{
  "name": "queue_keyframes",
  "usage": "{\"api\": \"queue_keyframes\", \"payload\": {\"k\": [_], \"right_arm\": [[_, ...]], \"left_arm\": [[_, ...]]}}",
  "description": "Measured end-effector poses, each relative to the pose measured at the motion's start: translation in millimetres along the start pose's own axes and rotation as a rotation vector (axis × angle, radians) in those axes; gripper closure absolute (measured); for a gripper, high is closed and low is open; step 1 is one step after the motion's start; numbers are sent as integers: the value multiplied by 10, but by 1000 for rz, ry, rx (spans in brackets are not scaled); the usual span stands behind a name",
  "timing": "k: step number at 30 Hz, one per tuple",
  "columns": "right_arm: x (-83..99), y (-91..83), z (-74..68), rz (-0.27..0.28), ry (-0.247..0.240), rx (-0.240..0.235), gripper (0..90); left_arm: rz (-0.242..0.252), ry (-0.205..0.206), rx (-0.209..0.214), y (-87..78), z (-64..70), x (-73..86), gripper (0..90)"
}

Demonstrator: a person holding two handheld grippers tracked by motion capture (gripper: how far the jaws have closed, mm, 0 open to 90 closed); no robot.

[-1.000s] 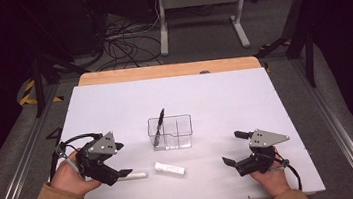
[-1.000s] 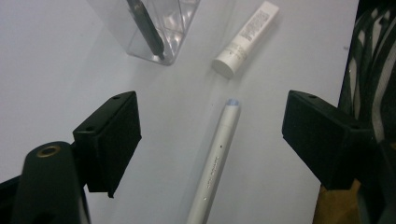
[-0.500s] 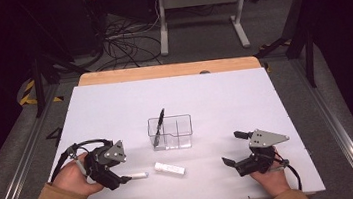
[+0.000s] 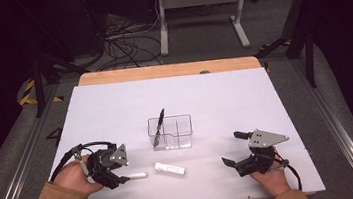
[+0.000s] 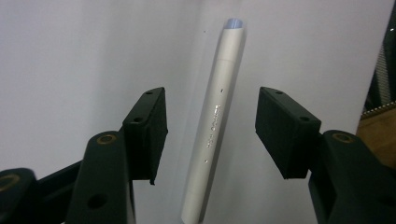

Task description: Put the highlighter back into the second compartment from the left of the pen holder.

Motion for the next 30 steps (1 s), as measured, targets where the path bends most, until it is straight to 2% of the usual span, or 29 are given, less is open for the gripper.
{"api": "queue_keyframes", "payload": {"k": [5,7,11,19,22,26,30], "right_arm": [[3,-1,-3,-2,3,-2,16],[4,0,-3,-3,0,-1,16],[5,-1,-3,-4,1,-1,16],[8,0,-3,-5,-2,-1,16],[10,1,-1,-7,-1,-1,16],[8,-1,-2,-6,3,-3,16],[8,-2,-1,-5,4,-4,16]], "left_arm": [[-33,-23,31,56,-14,50,498],[-42,-13,45,79,-18,61,514],[-54,-20,62,127,-24,85,541],[-90,7,64,214,-17,100,617],[-105,5,57,243,-12,109,652],[-111,31,59,255,3,104,692],[-135,27,54,281,3,122,706]]}}
Point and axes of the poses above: each handheld gripper's, and its own axes: y roughly forward along the jaws, x roughly out of its underside, z roughly to its right, the point moved 10 cm from there along y, roughly forward along the jaws, and after that the axes turned 4 degrees about -z, right-handed, at the moved point
